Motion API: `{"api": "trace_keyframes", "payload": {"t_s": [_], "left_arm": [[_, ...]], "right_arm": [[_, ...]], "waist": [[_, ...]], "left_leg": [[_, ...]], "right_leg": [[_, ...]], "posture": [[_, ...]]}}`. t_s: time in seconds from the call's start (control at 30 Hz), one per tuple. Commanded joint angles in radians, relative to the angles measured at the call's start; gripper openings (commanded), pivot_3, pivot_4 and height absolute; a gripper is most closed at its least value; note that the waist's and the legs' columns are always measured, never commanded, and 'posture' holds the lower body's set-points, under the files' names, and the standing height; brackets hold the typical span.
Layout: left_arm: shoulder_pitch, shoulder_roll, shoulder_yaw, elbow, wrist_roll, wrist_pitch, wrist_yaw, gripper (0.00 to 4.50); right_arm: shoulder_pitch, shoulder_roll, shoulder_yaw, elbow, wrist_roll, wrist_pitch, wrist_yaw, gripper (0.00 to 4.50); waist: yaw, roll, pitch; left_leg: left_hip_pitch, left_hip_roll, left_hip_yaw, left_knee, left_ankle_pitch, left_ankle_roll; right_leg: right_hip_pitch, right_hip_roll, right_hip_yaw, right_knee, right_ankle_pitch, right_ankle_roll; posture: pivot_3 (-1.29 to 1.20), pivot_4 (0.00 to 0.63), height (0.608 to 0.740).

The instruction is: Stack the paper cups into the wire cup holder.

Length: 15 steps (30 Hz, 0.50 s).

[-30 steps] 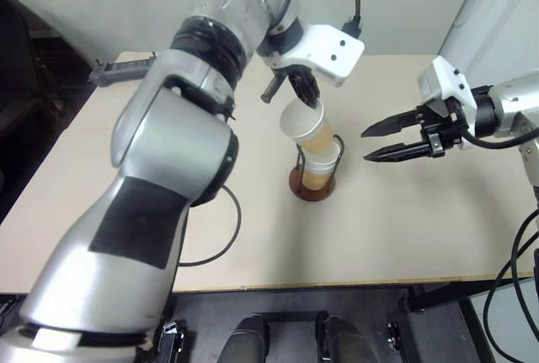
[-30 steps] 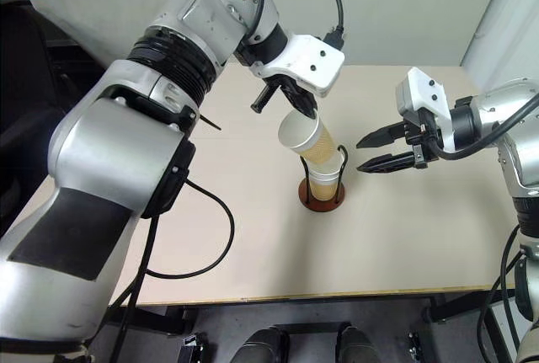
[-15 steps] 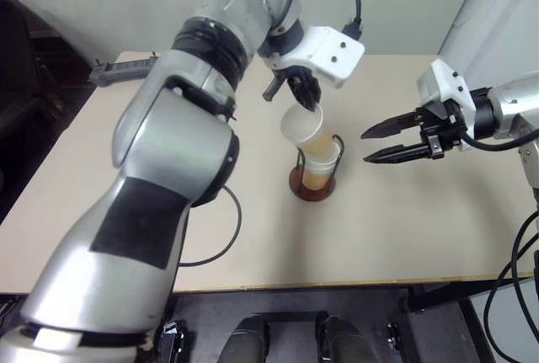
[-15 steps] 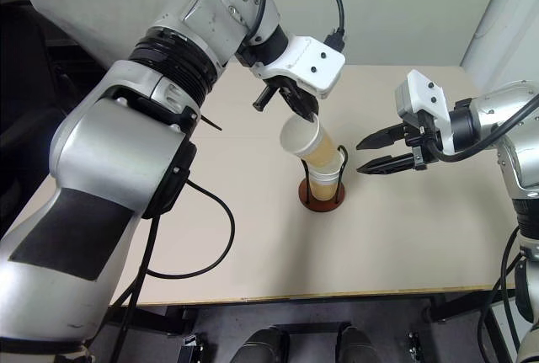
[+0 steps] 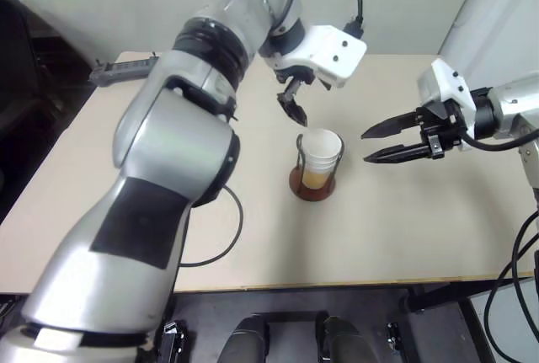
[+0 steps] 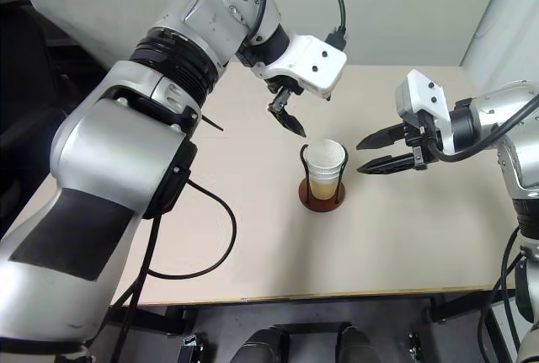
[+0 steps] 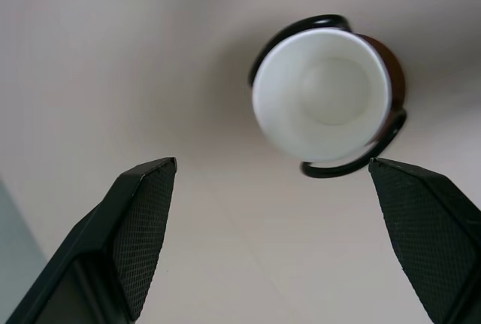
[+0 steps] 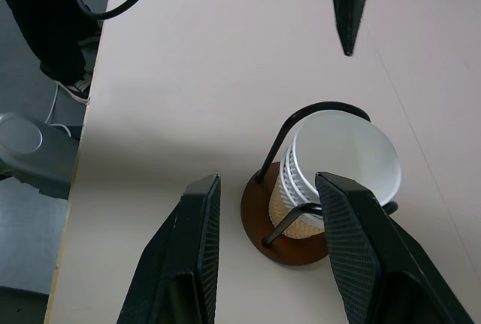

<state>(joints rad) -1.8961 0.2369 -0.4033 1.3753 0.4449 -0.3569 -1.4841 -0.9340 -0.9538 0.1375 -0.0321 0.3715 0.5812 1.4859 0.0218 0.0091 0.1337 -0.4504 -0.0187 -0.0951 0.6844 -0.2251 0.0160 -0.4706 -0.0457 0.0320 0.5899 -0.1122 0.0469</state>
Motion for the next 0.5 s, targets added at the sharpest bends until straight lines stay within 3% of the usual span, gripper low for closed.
{"api": "trace_keyframes", "payload": {"t_s": [0.03,0.23,0.5], "left_arm": [[-0.047,0.011,0.061,-0.013,-0.030,0.015,0.095,4.48],[-0.031,0.105,0.231,-0.020,-0.164,0.137,0.136,4.48],[0.143,0.311,0.403,-0.075,-0.330,0.350,0.077,4.48]], "right_arm": [[-0.011,-0.021,-0.038,-0.018,0.010,-0.006,-0.004,2.00],[0.015,-0.039,-0.059,0.009,-0.004,-0.013,-0.033,2.00],[0.061,-0.033,-0.125,0.078,0.004,-0.003,-0.132,2.00]], "waist": [[0.000,0.000,0.000],[-0.002,0.000,0.000],[-0.009,0.001,-0.001]], "left_leg": [[0.000,0.000,0.000,0.000,0.000,0.000],[0.001,0.000,0.000,-0.001,0.000,0.000],[0.007,0.002,0.002,-0.001,0.000,-0.001]], "right_leg": [[0.000,0.000,0.000,0.000,0.000,0.000],[0.000,0.001,0.000,0.000,0.000,0.000],[0.003,0.001,0.000,0.004,-0.001,0.000]], "posture": [[0.00,0.150,0.740],[0.00,0.150,0.740],[0.00,0.150,0.740]]}}
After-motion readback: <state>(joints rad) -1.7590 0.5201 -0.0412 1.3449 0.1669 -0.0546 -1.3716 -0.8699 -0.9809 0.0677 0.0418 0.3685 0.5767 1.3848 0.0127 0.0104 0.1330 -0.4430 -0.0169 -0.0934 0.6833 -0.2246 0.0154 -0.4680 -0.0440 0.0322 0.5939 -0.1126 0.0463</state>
